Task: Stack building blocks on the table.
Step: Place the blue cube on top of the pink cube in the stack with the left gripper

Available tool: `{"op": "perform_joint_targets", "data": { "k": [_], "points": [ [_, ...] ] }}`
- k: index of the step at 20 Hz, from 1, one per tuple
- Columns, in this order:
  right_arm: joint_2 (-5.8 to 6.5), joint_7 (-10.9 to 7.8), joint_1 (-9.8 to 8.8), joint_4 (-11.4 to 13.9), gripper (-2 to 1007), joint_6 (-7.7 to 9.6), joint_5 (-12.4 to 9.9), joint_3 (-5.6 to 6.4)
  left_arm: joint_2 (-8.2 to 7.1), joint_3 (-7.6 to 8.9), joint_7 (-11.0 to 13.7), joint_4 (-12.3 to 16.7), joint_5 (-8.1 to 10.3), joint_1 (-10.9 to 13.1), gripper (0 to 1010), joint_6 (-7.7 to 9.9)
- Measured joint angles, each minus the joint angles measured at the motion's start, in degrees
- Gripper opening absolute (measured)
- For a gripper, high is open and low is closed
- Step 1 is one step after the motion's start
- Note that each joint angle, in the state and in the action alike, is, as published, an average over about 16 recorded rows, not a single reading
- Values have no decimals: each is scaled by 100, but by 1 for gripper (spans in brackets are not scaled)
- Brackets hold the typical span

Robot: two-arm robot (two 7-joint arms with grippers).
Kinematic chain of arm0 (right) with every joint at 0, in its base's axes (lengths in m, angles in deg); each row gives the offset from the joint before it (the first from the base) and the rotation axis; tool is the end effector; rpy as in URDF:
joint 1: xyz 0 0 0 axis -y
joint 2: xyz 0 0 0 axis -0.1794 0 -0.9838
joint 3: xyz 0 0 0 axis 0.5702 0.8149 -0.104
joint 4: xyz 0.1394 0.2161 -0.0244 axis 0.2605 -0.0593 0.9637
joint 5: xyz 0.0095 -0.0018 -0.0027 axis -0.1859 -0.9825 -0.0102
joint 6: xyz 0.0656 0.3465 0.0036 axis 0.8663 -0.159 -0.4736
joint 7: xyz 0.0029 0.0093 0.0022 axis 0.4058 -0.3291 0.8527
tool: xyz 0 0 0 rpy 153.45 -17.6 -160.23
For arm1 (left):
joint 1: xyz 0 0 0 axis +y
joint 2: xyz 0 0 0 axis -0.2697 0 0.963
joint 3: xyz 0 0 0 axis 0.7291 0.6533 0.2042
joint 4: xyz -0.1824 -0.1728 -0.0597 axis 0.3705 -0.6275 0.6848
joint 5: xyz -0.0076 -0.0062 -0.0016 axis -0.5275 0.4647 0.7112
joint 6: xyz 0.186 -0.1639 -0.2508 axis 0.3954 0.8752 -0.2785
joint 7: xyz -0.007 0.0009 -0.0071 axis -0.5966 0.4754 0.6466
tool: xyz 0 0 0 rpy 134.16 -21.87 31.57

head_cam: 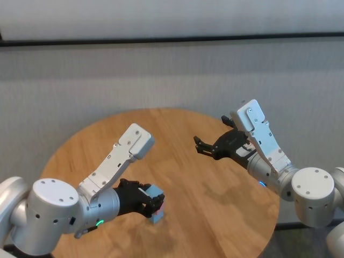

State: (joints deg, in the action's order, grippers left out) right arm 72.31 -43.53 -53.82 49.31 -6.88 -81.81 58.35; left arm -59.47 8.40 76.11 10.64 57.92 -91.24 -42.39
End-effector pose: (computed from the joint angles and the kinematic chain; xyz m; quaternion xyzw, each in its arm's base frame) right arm 0.4613 0.0361 -0.2168 -0.1569 -0.1059 -0.4857 0.8534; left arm 0.3970 -0.0778 -0.1618 0.2807 0.0570 0.3824 0.8785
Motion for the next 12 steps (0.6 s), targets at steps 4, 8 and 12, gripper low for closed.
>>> {"op": "perform_joint_targets", "data": {
  "k": [4, 8, 12],
  "points": [
    [0, 0, 0, 0, 1001, 0, 0, 0, 5, 0, 13, -15, -14, -5, 404, -4],
    [0, 0, 0, 0, 1001, 0, 0, 0, 13, -1, 28, -50, -25, -16, 404, -14],
    [0, 0, 0, 0, 1001, 0, 0, 0, 14, -9, 55, -104, -34, -43, 404, -26]
  ]
}}
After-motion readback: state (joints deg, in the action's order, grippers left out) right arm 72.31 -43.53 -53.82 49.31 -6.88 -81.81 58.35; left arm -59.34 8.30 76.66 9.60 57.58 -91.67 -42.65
